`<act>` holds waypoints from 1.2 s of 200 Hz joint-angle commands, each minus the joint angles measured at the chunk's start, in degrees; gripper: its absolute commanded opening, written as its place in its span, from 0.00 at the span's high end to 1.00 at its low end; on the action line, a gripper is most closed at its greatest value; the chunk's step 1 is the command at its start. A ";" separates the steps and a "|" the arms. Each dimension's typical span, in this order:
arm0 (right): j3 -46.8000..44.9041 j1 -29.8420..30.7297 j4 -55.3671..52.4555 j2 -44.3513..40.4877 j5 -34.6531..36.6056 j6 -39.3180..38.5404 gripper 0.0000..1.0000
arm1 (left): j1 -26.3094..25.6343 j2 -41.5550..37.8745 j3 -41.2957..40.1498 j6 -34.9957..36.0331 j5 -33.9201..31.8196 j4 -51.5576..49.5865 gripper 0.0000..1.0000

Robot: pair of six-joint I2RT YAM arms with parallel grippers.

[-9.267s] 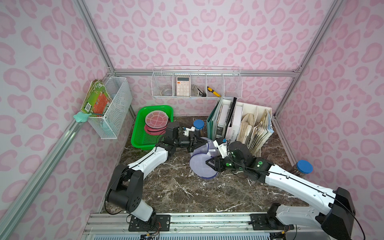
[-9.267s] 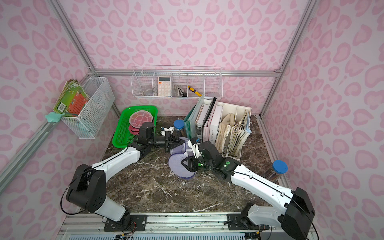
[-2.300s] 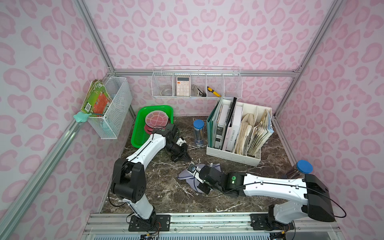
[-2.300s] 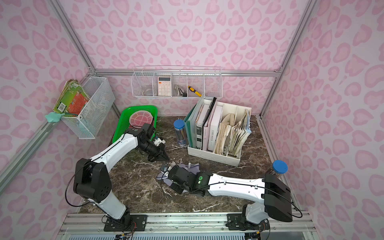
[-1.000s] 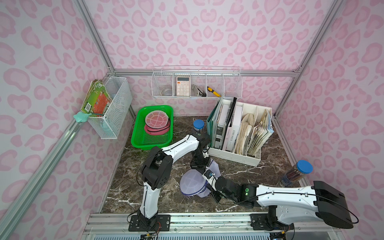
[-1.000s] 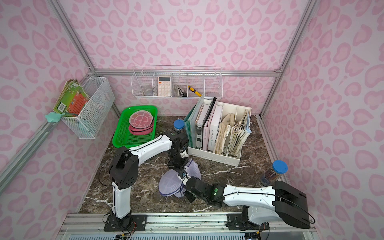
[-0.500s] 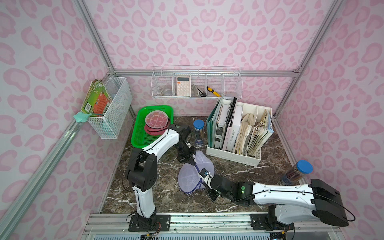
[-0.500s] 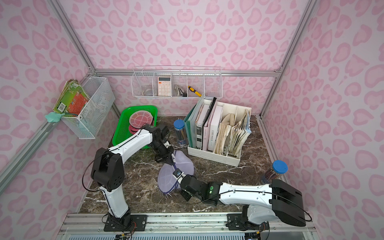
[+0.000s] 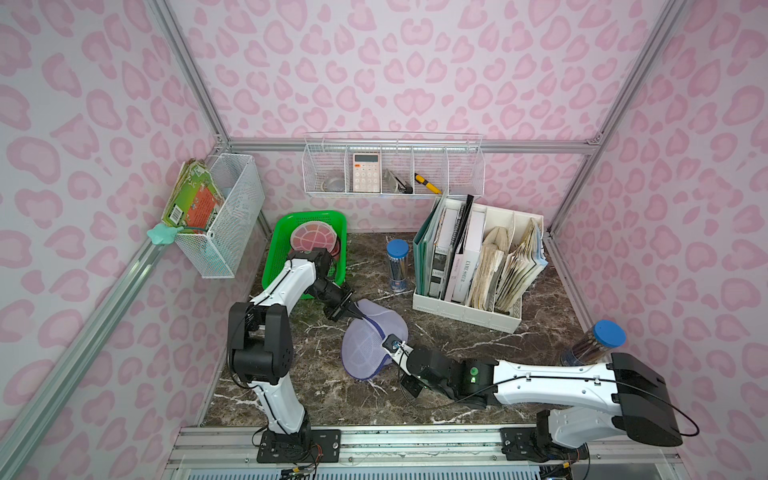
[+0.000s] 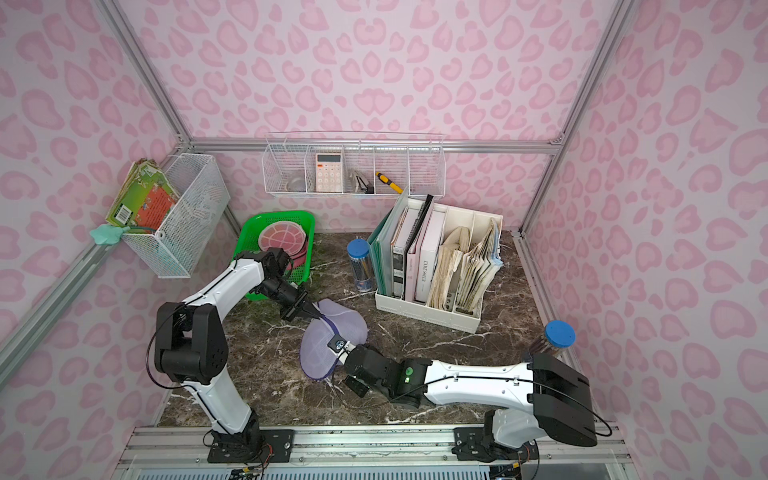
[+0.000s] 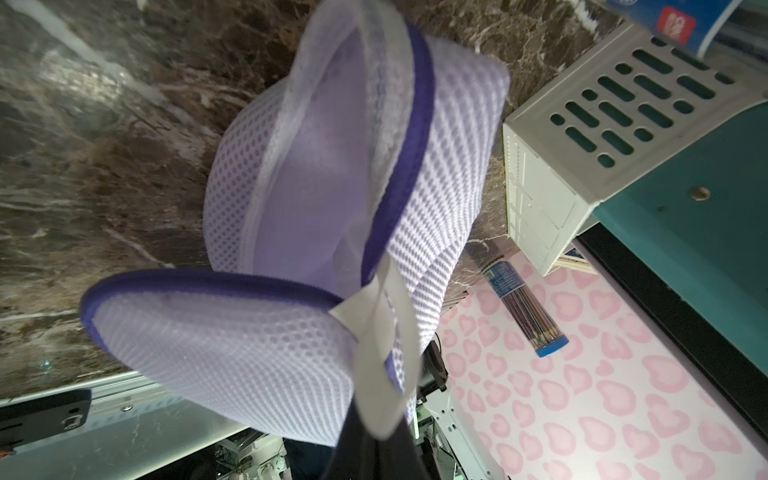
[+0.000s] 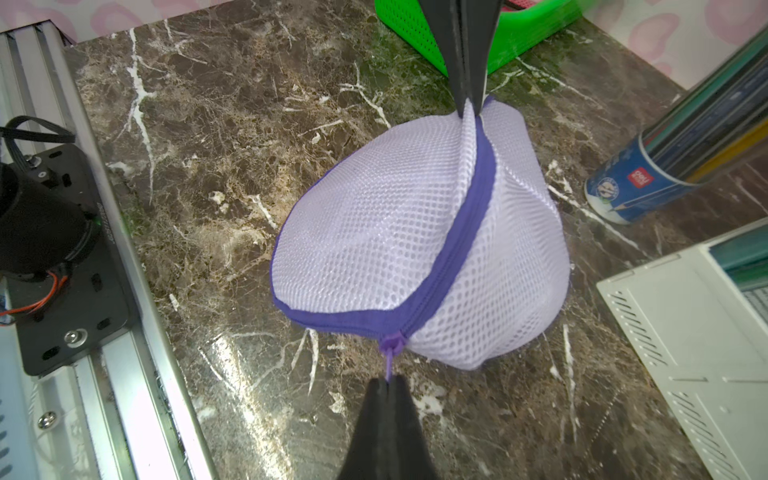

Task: Turn the laundry bag inside out
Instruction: Zip the zipper on the laundry bag.

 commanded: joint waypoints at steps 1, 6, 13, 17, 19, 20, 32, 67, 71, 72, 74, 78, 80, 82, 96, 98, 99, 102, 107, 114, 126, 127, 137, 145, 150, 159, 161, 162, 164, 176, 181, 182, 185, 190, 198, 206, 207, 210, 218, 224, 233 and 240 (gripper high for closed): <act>1.10 -0.23 -4.12 -0.15 0.50 -1.35 1.00 | 0.37 -1.01 -0.42 0.17 0.42 6.97 0.84; 1.25 -0.62 -4.01 -0.14 0.34 -1.53 1.00 | 0.36 -1.52 -0.64 0.66 0.31 6.75 0.79; 1.30 -1.45 -3.64 -0.18 -0.25 -1.57 1.00 | 0.25 -2.19 -0.86 1.67 -0.07 6.37 0.69; 1.29 -1.90 -3.36 -0.22 -0.68 -1.61 1.00 | 0.13 -2.76 -0.96 2.24 -0.60 5.86 0.65; 1.30 -2.15 -3.20 -0.22 -0.96 -1.63 1.00 | 0.04 -3.03 -0.97 2.55 -0.90 5.57 0.64; 1.27 -2.29 -3.20 -0.22 -1.07 -1.62 1.00 | -0.01 -3.19 -0.97 2.72 -1.11 5.38 0.64; 1.10 -3.84 -2.40 -0.41 -2.34 -1.82 1.00 | -0.51 -4.92 -1.17 4.98 -2.48 3.61 0.57; 1.24 -5.00 -1.58 0.28 -2.92 -3.71 1.00 | -6.14 -10.77 -3.23 10.75 -4.31 1.30 0.52; 1.14 -4.98 -1.50 0.32 -3.01 -3.80 1.00 | -7.17 -11.13 -3.50 11.26 -4.31 1.15 0.52; 1.11 -5.03 -1.52 0.36 -3.01 -3.80 1.00 | -7.30 -11.24 -3.55 11.38 -4.31 1.10 0.52; 1.12 -5.04 -1.53 0.41 -3.08 -3.81 1.00 | -7.93 -11.37 -3.59 11.58 -4.35 1.06 0.52; 1.05 -5.08 -1.46 0.55 -3.19 -3.81 1.00 | -9.00 -11.59 -3.76 11.86 -4.59 0.91 0.52; 1.02 -5.14 -1.38 0.63 -3.21 -3.81 1.00 | -9.54 -11.74 -3.91 11.99 -4.75 0.82 0.52; 1.03 -5.18 -1.41 0.67 -3.33 -3.81 1.00 | -10.14 -11.75 -3.92 12.20 -4.86 0.68 0.52; 1.11 -5.30 -1.40 0.92 -3.71 -3.73 1.00 | -13.54 -11.42 -3.91 12.64 -6.94 -0.03 0.51; 1.08 -5.35 -1.37 0.92 -3.72 -3.72 1.00 | -14.06 -11.30 -3.90 12.58 -7.41 -0.16 0.51; 1.03 -5.39 -1.36 0.96 -3.72 -3.72 1.00 | -14.26 -11.24 -3.89 12.52 -7.62 -0.26 0.51; 0.99 -5.35 -1.36 0.99 -3.77 -3.79 1.00 | -14.80 -10.92 -3.85 12.41 -8.20 -0.41 0.51; 0.98 -5.40 -1.30 0.92 -3.72 -3.72 1.00 | -15.74 -10.53 -3.69 12.18 -9.03 -0.75 0.51; 0.99 -5.34 -1.30 0.92 -3.81 -3.68 1.00 | -16.98 -9.64 -3.54 11.83 -9.75 -1.04 0.51; 0.95 -5.36 -1.28 0.91 -3.81 -3.77 1.00 | -18.53 -8.21 -3.17 11.51 -9.92 -1.01 0.51; 0.97 -5.39 -1.32 0.91 -3.81 -3.74 1.00 | -18.61 -8.11 -3.08 11.46 -9.93 -0.99 0.51; 0.87 -5.34 -1.27 0.83 -3.85 -3.72 1.00 | -19.81 -6.98 -2.31 11.11 -10.32 -0.88 0.51; 0.78 -5.41 -1.27 0.83 -3.91 -3.72 1.00 | -20.67 -6.12 -1.40 10.91 -10.72 -0.80 0.51; 0.78 -5.33 -1.27 0.91 -3.98 -3.77 1.00 | -21.14 -5.57 -0.88 10.81 -11.00 -0.80 0.51; 0.77 -5.26 -1.27 0.92 -4.07 -3.72 1.00 | -21.84 -4.88 0.08 10.58 -11.09 -0.69 0.50; 0.80 -5.25 -1.27 0.99 -4.11 -3.72 1.00 | -21.96 -4.68 0.39 10.55 -11.08 -0.70 0.50; 0.76 -5.25 -1.27 1.00 -4.14 -3.68 1.00 | -22.04 -4.59 0.46 10.54 -11.08 -0.71 0.50; 0.79 -5.25 -1.27 1.00 -4.15 -3.64 1.00 | -22.20 -4.43 0.66 10.54 -11.08 -0.64 0.50; 0.84 -5.26 -1.29 1.09 -4.42 -3.63 1.00 | -22.98 -3.74 1.47 10.29 -11.17 -0.40 0.49; 0.86 -5.29 -1.27 1.09 -4.42 -3.55 1.00 | -23.39 -3.50 1.73 10.27 -11.17 -0.37 0.49; 0.83 -5.29 -1.27 1.05 -4.42 -3.55 1.00 | -23.41 -3.47 1.83 10.27 -11.12 -0.36 0.49; 0.83 -5.25 -1.27 1.09 -4.49 -3.54 1.00 | -23.65 -3.38 1.97 10.27 -11.20 -0.36 0.49; 0.73 -5.25 -1.28 1.10 -4.51 -3.54 1.00 | -23.94 -3.04 2.02 10.27 -11.26 -0.35 0.49; 0.78 -5.21 -1.32 1.03 -4.51 -3.55 1.00 | -24.51 -2.54 2.02 10.14 -11.35 -0.31 0.49; 0.68 -5.17 -1.36 0.99 -4.42 -3.54 1.00 | -24.89 -2.12 1.54 10.01 -11.28 -0.05 0.49; 0.65 -5.17 -1.36 0.95 -4.42 -3.54 1.00 | -24.95 -2.08 1.56 10.01 -11.27 -0.03 0.49; 0.57 -5.16 -1.36 0.92 -4.47 -3.54 1.00 | -25.07 -1.97 1.42 10.05 -11.26 0.03 0.49; 0.50 -5.17 -1.36 0.79 -4.34 -3.54 1.00 | -25.36 -1.74 1.32 10.16 -11.43 0.00 0.49; 0.46 -5.16 -1.40 0.75 -4.29 -3.47 1.00 | -25.42 -1.68 1.32 10.17 -11.58 0.01 0.51; 0.30 -5.16 -1.39 0.62 -4.25 -3.46 1.00 | -25.45 -1.64 1.15 10.25 -11.65 0.08 0.66; 0.29 -5.22 -1.45 0.57 -4.25 -3.37 1.00 | -25.42 -1.67 1.44 10.27 -12.16 -0.28 0.77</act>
